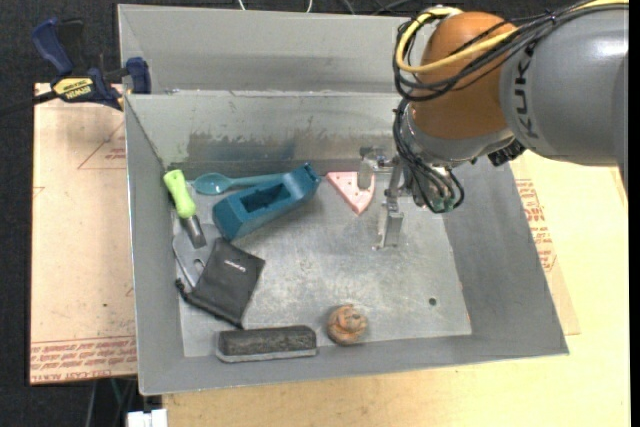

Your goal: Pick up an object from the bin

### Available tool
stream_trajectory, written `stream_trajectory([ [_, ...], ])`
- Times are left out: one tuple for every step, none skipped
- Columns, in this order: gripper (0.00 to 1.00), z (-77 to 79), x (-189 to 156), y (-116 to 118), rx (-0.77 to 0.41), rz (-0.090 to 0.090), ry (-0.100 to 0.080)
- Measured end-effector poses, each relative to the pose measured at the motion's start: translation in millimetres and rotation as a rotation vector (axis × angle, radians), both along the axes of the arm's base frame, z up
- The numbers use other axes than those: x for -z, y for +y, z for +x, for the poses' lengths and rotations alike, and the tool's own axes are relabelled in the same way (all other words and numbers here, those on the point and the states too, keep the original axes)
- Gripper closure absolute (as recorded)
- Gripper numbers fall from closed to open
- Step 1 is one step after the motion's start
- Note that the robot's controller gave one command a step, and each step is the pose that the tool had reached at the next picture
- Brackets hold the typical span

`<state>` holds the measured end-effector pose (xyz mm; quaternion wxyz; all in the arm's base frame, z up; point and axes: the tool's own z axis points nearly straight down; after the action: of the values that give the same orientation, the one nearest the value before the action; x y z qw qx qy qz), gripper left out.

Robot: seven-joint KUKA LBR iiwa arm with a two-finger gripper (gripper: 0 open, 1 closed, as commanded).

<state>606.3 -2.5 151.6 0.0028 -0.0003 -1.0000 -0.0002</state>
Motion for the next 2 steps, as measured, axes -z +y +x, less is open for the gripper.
stream_trajectory([
  [0.00, 1.9, -4, 0, 0.000, 0.000, -0.007],
  [0.00, 17.6, 45, 30, -0.056, 0.000, -0.012],
])
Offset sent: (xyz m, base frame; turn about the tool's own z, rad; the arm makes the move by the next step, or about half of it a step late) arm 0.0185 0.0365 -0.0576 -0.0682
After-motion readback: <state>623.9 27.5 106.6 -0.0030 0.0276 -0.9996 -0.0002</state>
